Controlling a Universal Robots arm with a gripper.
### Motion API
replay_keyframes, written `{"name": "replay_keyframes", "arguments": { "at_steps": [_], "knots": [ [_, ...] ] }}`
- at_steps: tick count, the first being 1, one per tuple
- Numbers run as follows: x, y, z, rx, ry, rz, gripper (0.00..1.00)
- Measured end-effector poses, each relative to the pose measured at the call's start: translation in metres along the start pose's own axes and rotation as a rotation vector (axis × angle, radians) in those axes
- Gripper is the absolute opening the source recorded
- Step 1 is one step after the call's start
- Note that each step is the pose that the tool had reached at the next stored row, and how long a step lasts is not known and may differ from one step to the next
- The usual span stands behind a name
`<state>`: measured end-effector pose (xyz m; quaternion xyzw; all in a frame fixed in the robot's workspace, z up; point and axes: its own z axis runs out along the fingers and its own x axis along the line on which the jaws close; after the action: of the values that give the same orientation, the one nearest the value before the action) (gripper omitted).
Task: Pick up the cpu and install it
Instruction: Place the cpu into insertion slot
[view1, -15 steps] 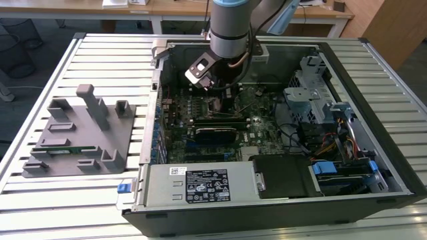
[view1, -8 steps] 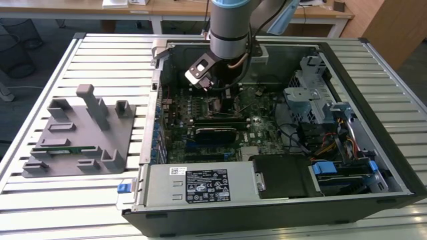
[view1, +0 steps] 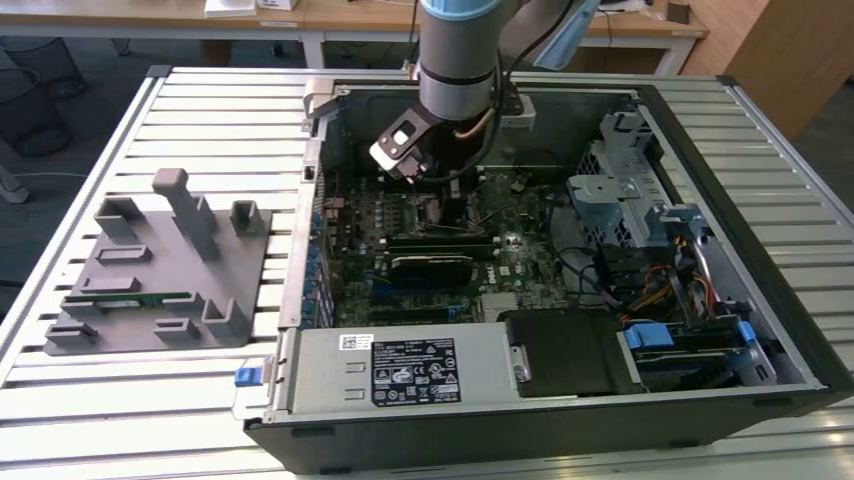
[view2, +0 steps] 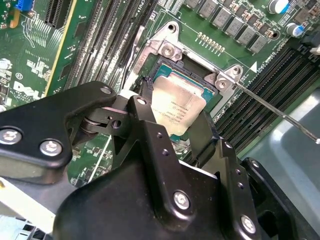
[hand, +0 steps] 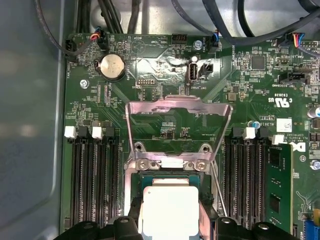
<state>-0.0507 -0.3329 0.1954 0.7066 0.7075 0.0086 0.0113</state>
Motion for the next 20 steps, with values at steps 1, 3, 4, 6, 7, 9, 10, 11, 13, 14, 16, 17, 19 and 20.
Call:
{"name": "replay_keyframes", "arguments": {
  "at_steps": [1, 3, 4, 6, 7, 9, 10, 11, 13, 14, 16, 17, 19, 20],
  "knots": [
    [0.0000, -0.0001, 0.0004, 0.0001, -0.0001, 0.000, 0.53],
    [0.0000, -0.0002, 0.0013, 0.0002, -0.0004, 0.001, 0.53],
    [-0.0001, -0.0002, 0.0017, 0.0003, -0.0006, 0.001, 0.53],
    [-0.0001, -0.0003, 0.0024, 0.0005, -0.0007, 0.000, 0.53],
    [-0.0001, -0.0003, 0.0027, 0.0005, -0.0006, -0.001, 0.53],
    [0.0000, -0.0002, 0.0030, 0.0002, -0.0003, -0.001, 0.53],
    [0.0000, -0.0002, 0.0031, 0.0001, -0.0002, -0.001, 0.53],
    [0.0000, -0.0002, 0.0031, 0.0000, 0.0000, -0.001, 0.53],
    [0.0000, -0.0002, 0.0031, 0.0001, -0.0001, -0.001, 0.53],
    [0.0000, -0.0002, 0.0031, 0.0001, -0.0001, -0.001, 0.53],
    [0.0000, -0.0002, 0.0032, -0.0001, 0.0001, -0.001, 0.53],
    [0.0004, 0.0000, 0.0038, -0.0014, 0.0020, -0.001, 0.54],
    [0.0003, 0.0000, 0.0038, -0.0009, 0.0014, -0.001, 0.60],
    [0.0000, -0.0002, 0.0033, -0.0001, 0.0001, -0.001, 0.60]
  ]
}}
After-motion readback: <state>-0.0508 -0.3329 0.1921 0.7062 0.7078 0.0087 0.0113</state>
